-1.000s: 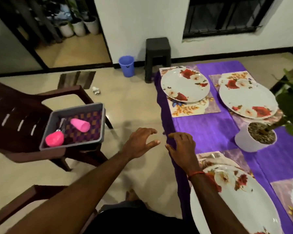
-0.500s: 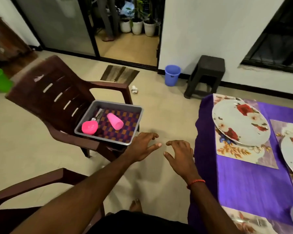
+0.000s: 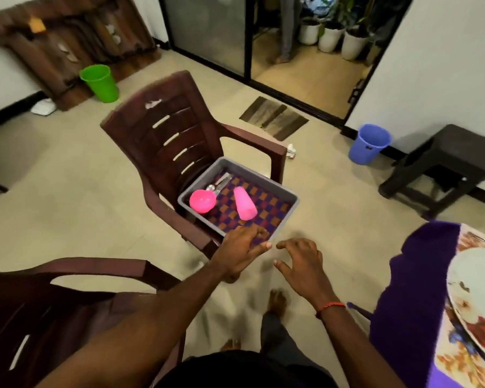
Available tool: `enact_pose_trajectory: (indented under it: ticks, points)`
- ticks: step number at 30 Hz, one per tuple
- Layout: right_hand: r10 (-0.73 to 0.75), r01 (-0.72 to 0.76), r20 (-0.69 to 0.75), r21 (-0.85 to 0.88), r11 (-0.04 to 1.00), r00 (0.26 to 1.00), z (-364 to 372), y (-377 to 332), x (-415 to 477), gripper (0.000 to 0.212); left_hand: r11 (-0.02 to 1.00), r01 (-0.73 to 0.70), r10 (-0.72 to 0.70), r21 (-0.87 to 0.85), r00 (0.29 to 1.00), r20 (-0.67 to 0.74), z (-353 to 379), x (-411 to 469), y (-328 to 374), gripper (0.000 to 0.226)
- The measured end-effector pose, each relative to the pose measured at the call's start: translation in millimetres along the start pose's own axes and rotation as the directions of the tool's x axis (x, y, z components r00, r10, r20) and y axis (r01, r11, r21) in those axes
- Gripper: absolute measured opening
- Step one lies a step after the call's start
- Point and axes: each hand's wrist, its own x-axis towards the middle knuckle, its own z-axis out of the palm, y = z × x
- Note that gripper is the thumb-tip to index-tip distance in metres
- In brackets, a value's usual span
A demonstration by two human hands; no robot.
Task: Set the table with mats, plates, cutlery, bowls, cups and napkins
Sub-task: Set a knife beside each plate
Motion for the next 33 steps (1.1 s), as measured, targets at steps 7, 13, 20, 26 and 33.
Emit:
enact_pose_trajectory:
  ticks: [7, 13, 20, 26, 33]
  points:
    - [-0.138, 0.137, 0.053, 0.024, 0.990, 0.989, -3.5, 12.7, 109.8, 0.034, 0.988, 0.154, -0.153, 0.008, 0.986, -0.071, -15.7, 65.8, -21.2, 0.068]
    - [-0.241, 0.235, 0.170, 0.053, 0.970, 0.956, 5.6, 20.8, 185.0, 0.034, 0.962, 0.272, -0.271, -0.010, 0.958, -0.095, -20.4, 109.7, -32.2, 0.068]
    - [-0.253, 0.242, 0.288, 0.073, 0.967, 0.924, 25.3, 9.3, 255.4, 0.035, 0.934, 0.340, -0.353, -0.107, 0.924, -0.145, -19.9, 129.8, -59.9, 0.058]
    - [-0.266, 0.260, 0.331, 0.063, 0.963, 0.905, 41.8, -3.8, 306.9, 0.040, 0.925, 0.345, -0.371, -0.160, 0.910, -0.185, -28.8, 159.9, -96.7, 0.053]
    - [-0.305, 0.326, 0.380, 0.007, 0.945, 0.874, 83.9, -24.8, 367.9, 0.043, 0.932, 0.336, -0.360, -0.133, 0.895, -0.263, -44.6, 202.6, -159.3, 0.036]
